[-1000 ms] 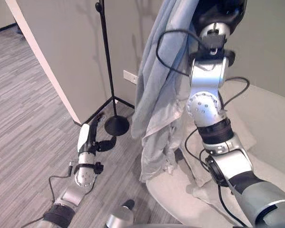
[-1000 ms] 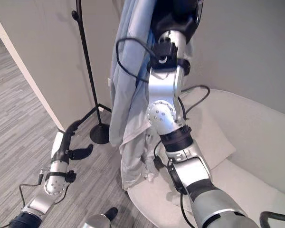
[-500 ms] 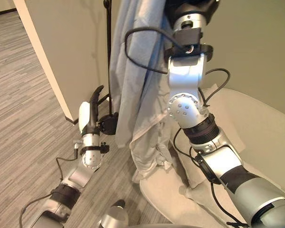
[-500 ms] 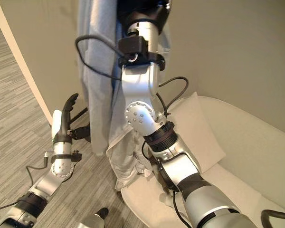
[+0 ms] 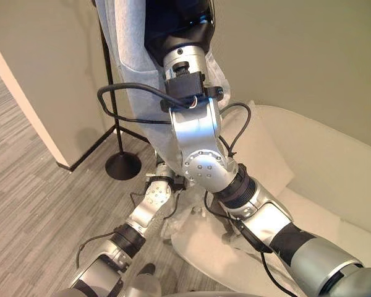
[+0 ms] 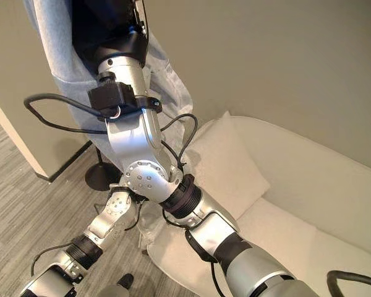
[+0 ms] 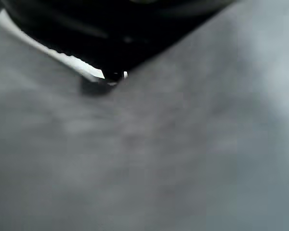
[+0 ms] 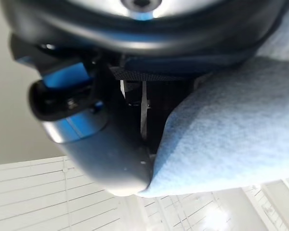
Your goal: Hang the clothes on the sofa on the clothes rack.
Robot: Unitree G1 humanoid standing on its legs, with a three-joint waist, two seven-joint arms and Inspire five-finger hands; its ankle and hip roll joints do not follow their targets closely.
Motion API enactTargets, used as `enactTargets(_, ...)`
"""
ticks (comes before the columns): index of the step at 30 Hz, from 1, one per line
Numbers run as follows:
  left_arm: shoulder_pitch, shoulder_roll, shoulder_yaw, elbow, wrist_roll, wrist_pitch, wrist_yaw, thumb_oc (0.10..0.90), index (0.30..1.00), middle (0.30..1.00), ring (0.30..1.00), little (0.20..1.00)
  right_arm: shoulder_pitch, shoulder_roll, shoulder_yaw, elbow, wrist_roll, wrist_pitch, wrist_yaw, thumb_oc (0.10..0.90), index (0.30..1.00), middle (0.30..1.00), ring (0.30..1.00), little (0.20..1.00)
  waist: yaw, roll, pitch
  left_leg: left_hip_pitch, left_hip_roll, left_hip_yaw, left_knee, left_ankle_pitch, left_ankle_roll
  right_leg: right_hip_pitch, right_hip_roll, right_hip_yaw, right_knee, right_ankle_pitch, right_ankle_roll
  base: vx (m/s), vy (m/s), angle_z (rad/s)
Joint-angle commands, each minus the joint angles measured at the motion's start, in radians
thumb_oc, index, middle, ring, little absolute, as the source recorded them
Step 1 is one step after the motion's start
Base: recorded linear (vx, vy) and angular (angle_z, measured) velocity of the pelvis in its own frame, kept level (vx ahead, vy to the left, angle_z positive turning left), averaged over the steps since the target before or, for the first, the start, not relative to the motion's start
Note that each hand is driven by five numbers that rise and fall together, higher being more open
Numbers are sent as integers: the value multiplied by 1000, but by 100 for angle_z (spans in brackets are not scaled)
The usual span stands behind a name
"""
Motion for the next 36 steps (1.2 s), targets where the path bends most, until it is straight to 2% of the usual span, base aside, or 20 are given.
enactTargets(1,-147,-53,27,-1,22,-139,-28,400,300,300,300,300,-28,-10,-47,-66,-16,-32,66,400,300,300,300,300,2,19,-102,28,-17,-5,-42,-31,35,13,-3,64,6,2,6,0,0,0)
enactTargets(4,-146,-53,27,-1,23,-139,-28,400,300,300,300,300,-27,-10,-47,-66,-16,-32,66,400,300,300,300,300,3,19,-101,29,-17,-5,-42,-31,35,13,-3,64,6,2,6,12,-22,-1)
enactTargets(5,-112,-23,122,-25,54,-154,45,400,300,300,300,300,36,-95,-95,-109,-22,-47,63,400,300,300,300,300,-3,20,-94,37,-10,-1,-42,-35,32,20,6,66,6,-5,2,35,-66,-1)
enactTargets(12,-31,36,274,-112,137,-168,133,400,300,300,300,300,120,-191,-124,-159,-25,-35,96,400,300,300,300,300,0,27,-97,39,-6,-15,-42,-31,23,28,10,53,6,-12,-3,18,-26,0)
enactTargets(13,31,93,404,-180,202,-178,189,400,300,300,300,300,170,-290,-142,-186,-17,-15,144,400,300,300,300,300,10,35,-94,43,0,-23,-42,-35,14,39,18,46,6,-23,-10,34,-45,6)
enactTargets(15,33,91,404,-184,204,-176,190,400,300,300,300,300,170,-291,-142,-186,-15,-15,146,400,300,300,300,300,6,35,-96,37,-4,-27,-42,-26,16,35,14,43,6,-17,-8,13,-24,6)
enactTargets(16,95,134,504,-249,268,-179,227,400,300,300,300,300,212,-361,-156,-195,0,2,195,400,300,300,300,300,19,39,-92,34,-2,-38,-42,-22,9,39,18,30,6,-22,-11,23,-38,10)
enactTargets(19,180,192,635,-326,340,-183,250,400,300,300,300,300,269,-492,-177,-205,5,29,266,400,300,300,300,300,37,44,-84,23,1,-55,-42,-19,0,42,23,10,6,-33,-15,34,-45,19)
enactTargets(20,183,190,635,-330,340,-181,250,400,300,300,300,300,272,-494,-177,-206,6,30,268,400,300,300,300,300,35,45,-85,19,-3,-59,-42,-11,1,40,20,7,6,-27,-12,-21,0,36)
enactTargets(21,257,225,736,-404,381,-179,257,400,300,300,300,300,340,-586,-213,-215,-34,49,295,400,300,300,300,300,47,55,-76,-2,-9,-76,-42,4,-4,33,18,-14,6,-28,-10,-27,15,38)
enactTargets(22,257,224,737,-405,381,-178,257,400,300,300,300,300,340,-586,-213,-215,-34,50,294,400,300,300,300,300,46,55,-77,-3,-9,-77,-42,4,-4,33,18,-15,6,-28,-10,-39,-12,31)
enactTargets(23,314,243,819,-464,396,-194,251,400,300,300,300,300,408,-658,-270,-218,-114,62,305,400,300,300,300,300,65,69,-56,-28,-16,-86,-42,11,-9,26,17,-30,6,-39,-7,-82,5,31)
enactTargets(25,369,236,888,-519,408,-203,235,400,300,300,300,300,515,-712,-344,-251,-272,74,276,400,300,300,300,300,71,91,-45,-78,-34,-96,-42,32,-12,4,8,-55,6,-38,2,-122,42,28)
enactTargets(26,374,233,886,-524,408,-201,233,400,300,300,300,300,527,-711,-347,-265,-283,79,265,400,300,300,300,300,71,90,-52,-83,-36,-99,-42,35,-12,0,7,-58,6,-38,3,-159,119,51)
enactTargets(27,403,225,940,-553,425,-227,221,400,300,300,300,300,638,-755,-436,-268,-425,81,262,400,300,300,300,300,62,109,-28,-134,-41,-55,-42,44,-14,-16,-10,-74,6,-38,16,-100,91,58)
enactTargets(28,407,225,935,-556,425,-226,220,400,300,300,300,300,653,-754,-443,-281,-434,86,255,400,300,300,300,300,66,106,-36,-139,-42,-55,-42,45,-14,-20,-11,-75,6,-38,17,-134,146,61)
enactTargets(30,440,226,963,-576,450,-232,217,400,300,300,300,300,742,-757,-495,-287,-554,81,209,400,300,300,300,300,54,119,-19,-159,3,50,-42,43,-11,-31,-38,-91,6,-22,32,-93,211,54)
enactTargets(31,471,230,995,-579,484,-235,228,400,300,300,300,300,828,-709,-507,-298,-591,86,209,400,300,300,300,300,48,126,1,-130,83,117,-42,27,-16,-26,-64,-95,6,-4,38,-76,319,53)
enactTargets(34,494,205,989,-555,474,-248,247,400,300,300,300,300,904,-656,-476,-312,-605,108,220,400,300,300,300,300,20,129,11,-77,232,180,-42,45,-34,-13,-111,-78,6,15,51,-35,340,1)
enactTargets(36,498,197,969,-537,469,-243,252,400,300,300,300,300,929,-642,-455,-322,-605,120,226,400,300,300,300,300,1,130,7,-75,306,207,-42,95,-49,-16,-139,-60,6,28,63,-19,419,4)
